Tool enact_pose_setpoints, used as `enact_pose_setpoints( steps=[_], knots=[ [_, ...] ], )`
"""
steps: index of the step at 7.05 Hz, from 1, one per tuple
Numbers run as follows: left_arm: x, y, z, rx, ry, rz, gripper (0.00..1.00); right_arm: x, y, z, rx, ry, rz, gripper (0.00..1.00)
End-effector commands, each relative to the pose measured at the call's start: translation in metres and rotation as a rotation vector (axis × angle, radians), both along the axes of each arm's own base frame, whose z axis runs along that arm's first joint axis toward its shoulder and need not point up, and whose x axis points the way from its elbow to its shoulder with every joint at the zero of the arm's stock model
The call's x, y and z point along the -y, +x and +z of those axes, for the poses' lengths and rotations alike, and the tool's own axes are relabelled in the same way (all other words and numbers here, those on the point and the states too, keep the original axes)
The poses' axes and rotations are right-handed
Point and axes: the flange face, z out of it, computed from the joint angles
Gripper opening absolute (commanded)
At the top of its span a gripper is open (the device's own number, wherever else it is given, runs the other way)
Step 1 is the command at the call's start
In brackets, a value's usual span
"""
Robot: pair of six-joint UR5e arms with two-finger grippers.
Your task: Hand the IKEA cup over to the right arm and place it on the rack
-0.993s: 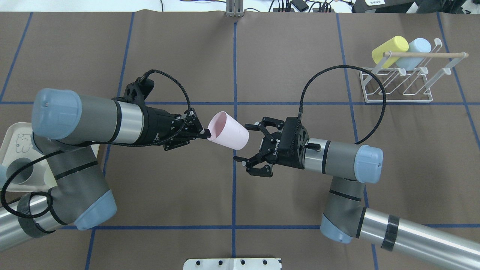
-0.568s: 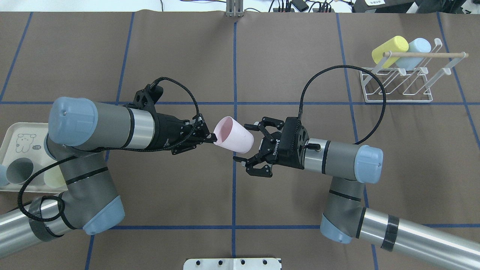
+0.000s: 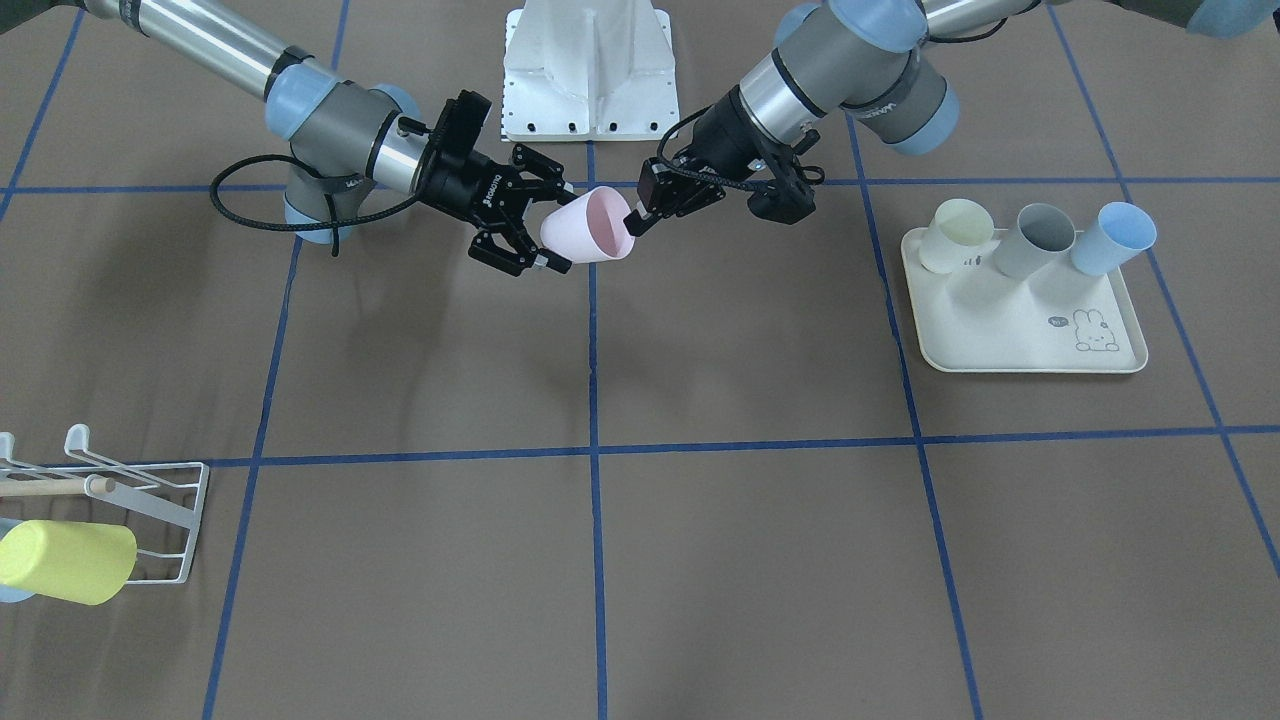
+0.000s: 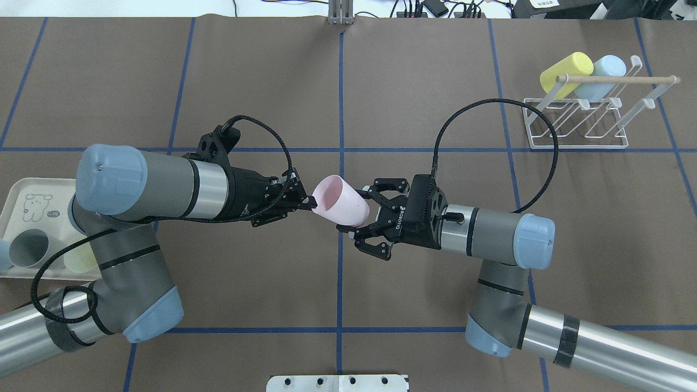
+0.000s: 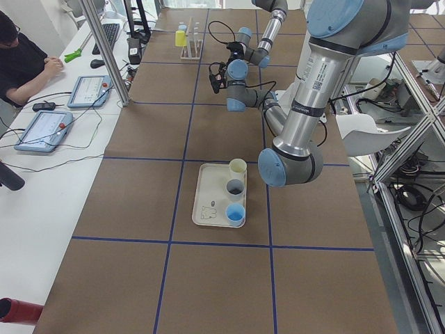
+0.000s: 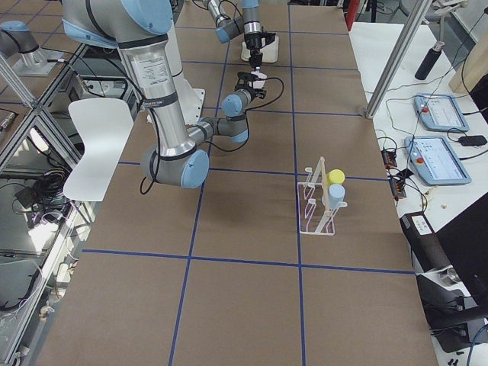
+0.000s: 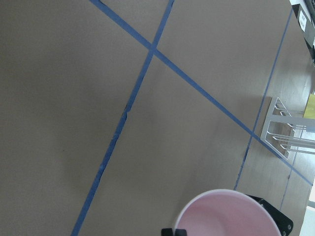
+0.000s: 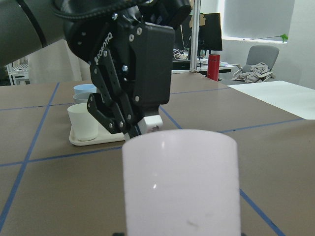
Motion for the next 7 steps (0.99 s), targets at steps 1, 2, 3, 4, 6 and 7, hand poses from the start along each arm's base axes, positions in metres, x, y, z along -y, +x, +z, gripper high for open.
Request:
enact_pose_setpoints(
  steps=[1, 2, 3, 4, 6, 7],
  knots=[
    [-0.001, -0.003, -0.003, -0.005, 0.013, -0.001, 0.67, 0.0, 0.0, 0.001, -0.002, 0.0, 0.001, 0.47],
    [0.001, -0.006, -0.006, -0.01, 0.015, -0.021, 1.0, 0.001, 0.001, 0.001, -0.002, -0.002, 0.009, 0.47],
    [0.004, -0.01, -0.006, -0.005, 0.017, -0.026, 1.0, 0.004, 0.003, 0.001, 0.002, -0.011, 0.036, 0.48],
    [0.013, -0.018, -0.005, 0.0, 0.017, -0.038, 1.0, 0.008, 0.005, 0.003, 0.002, -0.021, 0.067, 0.47],
    [0.039, -0.05, 0.0, 0.083, 0.05, -0.033, 1.0, 0.039, 0.021, 0.012, -0.072, -0.042, 0.118, 0.36],
    [0.037, -0.055, -0.002, 0.214, 0.098, -0.012, 1.0, 0.064, 0.035, 0.019, -0.176, -0.055, 0.154, 0.33]
  ],
)
